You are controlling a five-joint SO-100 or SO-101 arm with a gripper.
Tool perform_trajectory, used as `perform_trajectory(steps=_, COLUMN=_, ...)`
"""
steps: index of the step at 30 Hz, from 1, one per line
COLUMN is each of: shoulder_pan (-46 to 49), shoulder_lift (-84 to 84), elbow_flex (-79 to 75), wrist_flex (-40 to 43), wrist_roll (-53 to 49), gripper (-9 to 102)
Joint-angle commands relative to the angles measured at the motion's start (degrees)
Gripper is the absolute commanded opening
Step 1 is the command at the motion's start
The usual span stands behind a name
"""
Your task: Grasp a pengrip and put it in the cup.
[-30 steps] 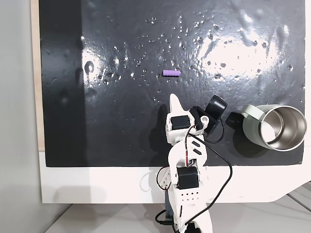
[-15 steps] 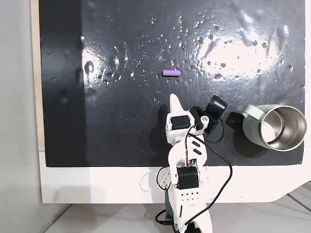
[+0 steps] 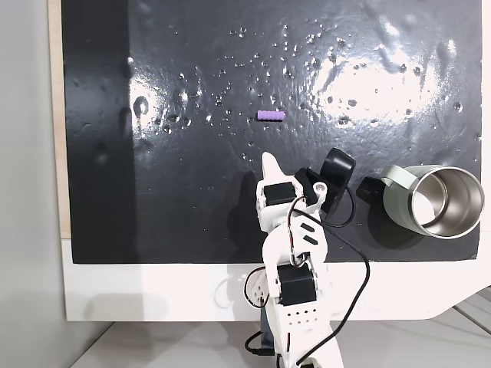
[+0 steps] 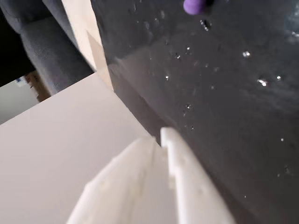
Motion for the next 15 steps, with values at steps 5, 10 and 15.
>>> perform_trajectory(steps=5, shoulder_pan=-2.55, shoulder_lift=-18.98, elbow_flex=-24.35, wrist_flex=5.8, wrist_roll=0.09, gripper=7)
perform_trajectory(steps=10, shoulder_pan=-1.14, shoulder_lift=-31.64, elbow_flex=-37.79, wrist_flex=12.92, wrist_roll=1.93, gripper=24)
perform_trajectory(steps=15, shoulder_pan=-0.7, shoulder_lift=-39.46, elbow_flex=-45.44, wrist_flex=17.67, wrist_roll=4.48, gripper=27)
